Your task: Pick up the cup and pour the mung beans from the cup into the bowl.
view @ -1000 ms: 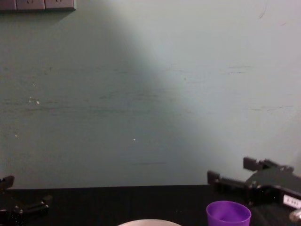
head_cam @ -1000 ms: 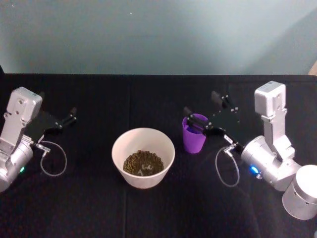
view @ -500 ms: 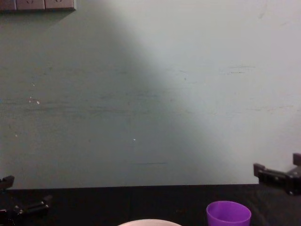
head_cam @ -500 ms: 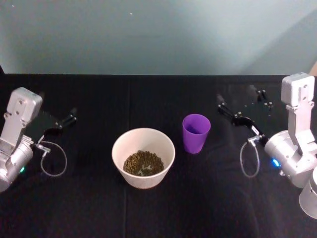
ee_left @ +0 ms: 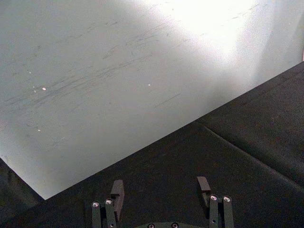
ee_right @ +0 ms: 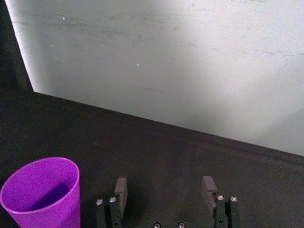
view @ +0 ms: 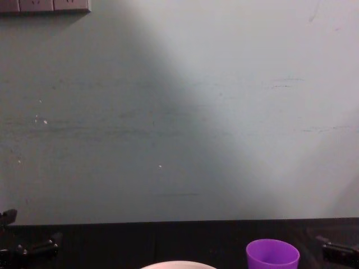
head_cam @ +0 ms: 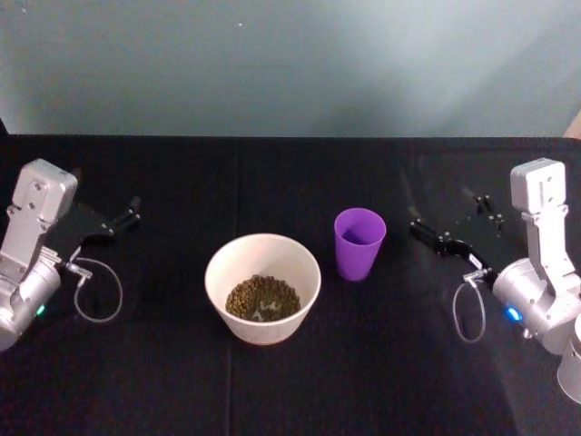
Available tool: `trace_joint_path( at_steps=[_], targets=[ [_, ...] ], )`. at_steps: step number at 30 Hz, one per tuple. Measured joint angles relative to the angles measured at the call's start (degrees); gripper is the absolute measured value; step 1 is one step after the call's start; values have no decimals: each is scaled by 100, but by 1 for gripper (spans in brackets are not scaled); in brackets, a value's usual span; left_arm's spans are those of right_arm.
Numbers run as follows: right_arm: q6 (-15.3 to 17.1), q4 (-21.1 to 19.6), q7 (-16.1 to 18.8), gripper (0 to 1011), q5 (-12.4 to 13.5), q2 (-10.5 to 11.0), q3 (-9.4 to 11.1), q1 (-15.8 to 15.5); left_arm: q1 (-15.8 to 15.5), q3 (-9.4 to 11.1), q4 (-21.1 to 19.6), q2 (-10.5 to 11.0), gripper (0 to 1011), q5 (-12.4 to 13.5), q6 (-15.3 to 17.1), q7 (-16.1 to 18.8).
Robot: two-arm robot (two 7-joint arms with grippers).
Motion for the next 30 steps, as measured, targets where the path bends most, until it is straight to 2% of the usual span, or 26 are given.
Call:
trace_joint_path(
  at_steps=[6,30],
  targets=[
    [-96,116,41,1003,12,2,22,-30,0,0,0,0,1000,0,0,0],
    [-63,76,35,1003,21,-2,14,-23,0,0,0,0,1000,0,0,0]
  ],
)
